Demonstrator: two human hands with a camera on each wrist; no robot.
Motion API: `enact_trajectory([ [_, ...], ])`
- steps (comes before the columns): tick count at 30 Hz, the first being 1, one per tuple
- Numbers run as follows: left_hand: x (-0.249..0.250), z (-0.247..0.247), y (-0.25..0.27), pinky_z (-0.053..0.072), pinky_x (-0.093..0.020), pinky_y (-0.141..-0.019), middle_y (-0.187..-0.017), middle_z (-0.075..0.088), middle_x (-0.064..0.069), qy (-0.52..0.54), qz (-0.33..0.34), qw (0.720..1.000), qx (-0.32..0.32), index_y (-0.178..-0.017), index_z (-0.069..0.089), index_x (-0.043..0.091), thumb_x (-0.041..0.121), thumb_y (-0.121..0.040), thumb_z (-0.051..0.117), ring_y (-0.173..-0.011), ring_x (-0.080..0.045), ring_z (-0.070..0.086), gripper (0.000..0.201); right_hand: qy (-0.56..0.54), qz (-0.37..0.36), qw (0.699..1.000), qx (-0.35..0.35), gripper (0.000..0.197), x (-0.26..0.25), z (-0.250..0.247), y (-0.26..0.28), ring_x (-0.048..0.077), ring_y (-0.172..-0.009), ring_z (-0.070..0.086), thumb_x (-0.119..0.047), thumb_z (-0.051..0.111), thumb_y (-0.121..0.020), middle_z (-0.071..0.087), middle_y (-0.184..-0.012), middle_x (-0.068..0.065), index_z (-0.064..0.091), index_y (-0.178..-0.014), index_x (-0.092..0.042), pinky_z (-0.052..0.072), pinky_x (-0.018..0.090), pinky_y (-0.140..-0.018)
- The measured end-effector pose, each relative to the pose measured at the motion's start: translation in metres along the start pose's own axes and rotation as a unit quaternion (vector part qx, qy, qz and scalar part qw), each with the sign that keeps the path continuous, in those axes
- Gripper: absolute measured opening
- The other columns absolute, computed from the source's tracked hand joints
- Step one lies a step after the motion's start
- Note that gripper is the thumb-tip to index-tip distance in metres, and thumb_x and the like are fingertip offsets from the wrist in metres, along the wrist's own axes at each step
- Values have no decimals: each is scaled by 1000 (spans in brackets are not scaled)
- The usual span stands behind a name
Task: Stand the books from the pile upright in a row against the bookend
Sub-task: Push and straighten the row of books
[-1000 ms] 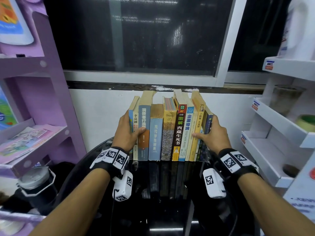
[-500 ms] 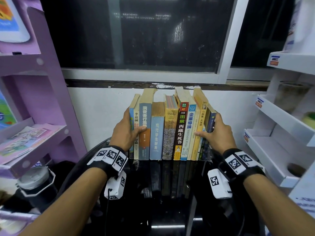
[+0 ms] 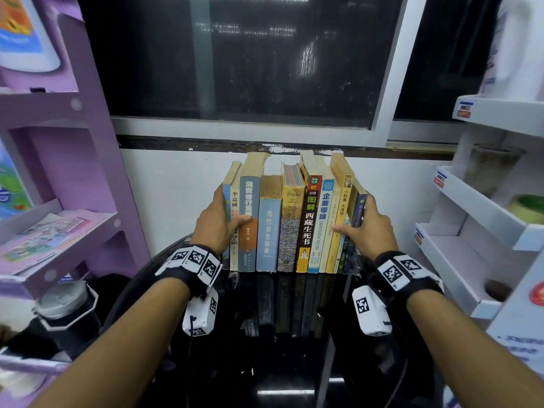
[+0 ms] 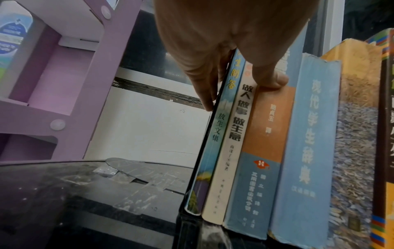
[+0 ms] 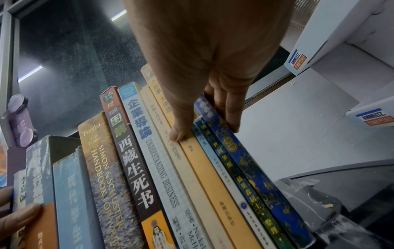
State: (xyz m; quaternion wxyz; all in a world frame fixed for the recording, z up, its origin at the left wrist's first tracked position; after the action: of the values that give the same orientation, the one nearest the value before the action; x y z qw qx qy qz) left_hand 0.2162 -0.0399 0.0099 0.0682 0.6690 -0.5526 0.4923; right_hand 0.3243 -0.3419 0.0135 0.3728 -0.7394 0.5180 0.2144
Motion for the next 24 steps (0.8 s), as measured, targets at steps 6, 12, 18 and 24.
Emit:
enact_trajectory([
  [6,7,-6,0,50,-33,-83,-127,59,-6,-39,2,999,-36,-138,30,19,30,-87,67,-106,-24,61,64,-17,8,999,-49,69,-6,-2,6,27,-109,63,-25,74,-85,62,-127,8,32,-140,-20,51,38,-88],
  [12,12,-19,-1,43,-29,-91,-132,58,-3,-56,12,995,-84,-140,35,21,33,-90,63,-117,-22,56,59,-28,-36,999,-8,59,-15,-8,20,25,-109,62,-25,69,-88,62,-124,6,35,-136,-18,46,31,-84],
  [18,20,-37,-1,36,-38,-106,-151,38,-3,-72,7,991,-110,-150,19,19,32,-93,58,-133,-24,44,70,93,-106,981,130,76,-41,-30,32,23,-149,15,-33,59,-94,12,-163,5,16,-154,-15,16,44,-120],
  [24,28,-64,-7,31,-42,-113,-156,28,0,-94,38,990,-99,-151,21,26,41,-94,53,-139,-20,34,67,256,-295,916,91,65,-110,8,58,18,-150,-3,-39,45,-97,1,-162,-2,17,-154,-23,-3,43,-120],
])
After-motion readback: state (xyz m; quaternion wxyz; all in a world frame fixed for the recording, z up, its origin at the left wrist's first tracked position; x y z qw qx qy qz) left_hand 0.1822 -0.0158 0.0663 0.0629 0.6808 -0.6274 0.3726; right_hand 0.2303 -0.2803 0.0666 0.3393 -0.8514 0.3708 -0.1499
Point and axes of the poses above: each hand's wrist, its own y-axis away from the middle knuckle, its own z-axis out of the palm, x = y × z, the point moved 10 cm from there along -y, towards the middle knuckle
